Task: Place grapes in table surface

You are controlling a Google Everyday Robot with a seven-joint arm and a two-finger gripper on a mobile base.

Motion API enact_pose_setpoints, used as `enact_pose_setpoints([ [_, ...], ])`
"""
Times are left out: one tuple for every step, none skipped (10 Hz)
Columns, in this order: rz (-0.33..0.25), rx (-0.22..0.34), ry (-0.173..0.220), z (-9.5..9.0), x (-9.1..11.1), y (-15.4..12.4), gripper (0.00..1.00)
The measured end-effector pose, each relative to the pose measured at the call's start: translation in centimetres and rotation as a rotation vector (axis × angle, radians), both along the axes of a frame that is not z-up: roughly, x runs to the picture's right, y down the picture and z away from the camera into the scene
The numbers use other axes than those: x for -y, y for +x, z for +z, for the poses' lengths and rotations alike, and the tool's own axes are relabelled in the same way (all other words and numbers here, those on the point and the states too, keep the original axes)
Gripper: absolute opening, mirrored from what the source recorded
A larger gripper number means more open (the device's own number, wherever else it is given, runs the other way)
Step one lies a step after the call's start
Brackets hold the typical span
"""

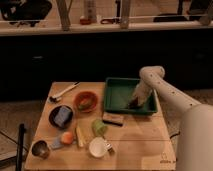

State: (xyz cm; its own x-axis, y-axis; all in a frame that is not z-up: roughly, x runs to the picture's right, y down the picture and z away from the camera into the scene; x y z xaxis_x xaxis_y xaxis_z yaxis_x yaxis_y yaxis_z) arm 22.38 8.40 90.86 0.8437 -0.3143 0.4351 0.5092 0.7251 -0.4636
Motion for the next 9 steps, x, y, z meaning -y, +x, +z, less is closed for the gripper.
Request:
enact_pose_setpoints([
  [-0.003, 0.024, 0.021, -1.1, 1.3, 0.2, 0.00],
  [-0.003, 0.045, 0.033, -2.0, 2.1, 0.8, 0.00],
  [-0.005, 0.061, 0.038, -2.5, 2.5, 1.3, 0.00],
  [-0.009, 0.079, 0.045, -2.9, 3.0, 1.4, 0.00],
  [-0.019, 0.100, 0.047, -3.4, 3.5, 1.3, 0.00],
  [-0.030, 0.118, 0.048, -4.0, 3.7, 1.4, 0.00],
  [-0.041, 0.137, 0.052, -4.7, 3.9, 1.4, 0.00],
  [-0.055, 0.158, 0.058, -5.4, 4.2, 1.3, 0.00],
  [-0.068, 0.175, 0.061, -6.1, 4.3, 1.3, 0.00],
])
